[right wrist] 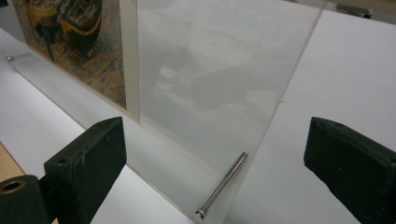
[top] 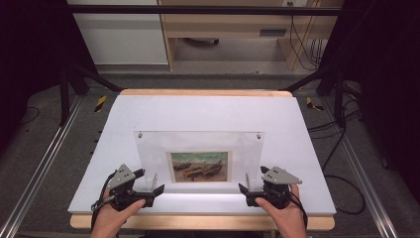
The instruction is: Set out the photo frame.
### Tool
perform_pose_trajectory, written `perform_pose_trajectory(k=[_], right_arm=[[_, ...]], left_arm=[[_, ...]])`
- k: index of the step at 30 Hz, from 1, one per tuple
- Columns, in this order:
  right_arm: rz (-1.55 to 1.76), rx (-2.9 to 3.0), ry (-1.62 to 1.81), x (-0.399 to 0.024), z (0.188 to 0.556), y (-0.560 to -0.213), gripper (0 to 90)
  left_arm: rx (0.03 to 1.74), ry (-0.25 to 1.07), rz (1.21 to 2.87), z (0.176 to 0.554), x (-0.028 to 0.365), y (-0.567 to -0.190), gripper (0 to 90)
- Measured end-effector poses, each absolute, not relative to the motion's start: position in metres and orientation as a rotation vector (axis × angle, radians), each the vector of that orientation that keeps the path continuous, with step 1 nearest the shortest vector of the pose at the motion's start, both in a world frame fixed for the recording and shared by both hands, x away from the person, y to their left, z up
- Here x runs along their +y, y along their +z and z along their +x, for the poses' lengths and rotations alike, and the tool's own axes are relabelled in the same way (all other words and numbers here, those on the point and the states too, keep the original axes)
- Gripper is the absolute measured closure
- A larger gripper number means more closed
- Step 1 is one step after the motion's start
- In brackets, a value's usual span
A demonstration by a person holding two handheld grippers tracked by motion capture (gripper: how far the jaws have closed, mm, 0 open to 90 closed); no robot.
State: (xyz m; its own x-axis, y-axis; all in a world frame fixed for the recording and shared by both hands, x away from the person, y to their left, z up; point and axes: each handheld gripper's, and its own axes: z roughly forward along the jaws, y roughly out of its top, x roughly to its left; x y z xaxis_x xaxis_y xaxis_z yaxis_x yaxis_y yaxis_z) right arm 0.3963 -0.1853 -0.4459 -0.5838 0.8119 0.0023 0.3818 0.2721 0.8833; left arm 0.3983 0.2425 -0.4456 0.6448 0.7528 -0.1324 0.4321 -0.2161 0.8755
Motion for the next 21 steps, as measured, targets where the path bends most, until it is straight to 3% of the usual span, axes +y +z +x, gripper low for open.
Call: perform_pose_trajectory(k=[21], right_arm=[[1.166,1.908,1.264,-0.230,0.357,-0.436,8.5]], left_arm=[[0.932,0.450,1.779,0.372,0.274,-0.434,4.5]])
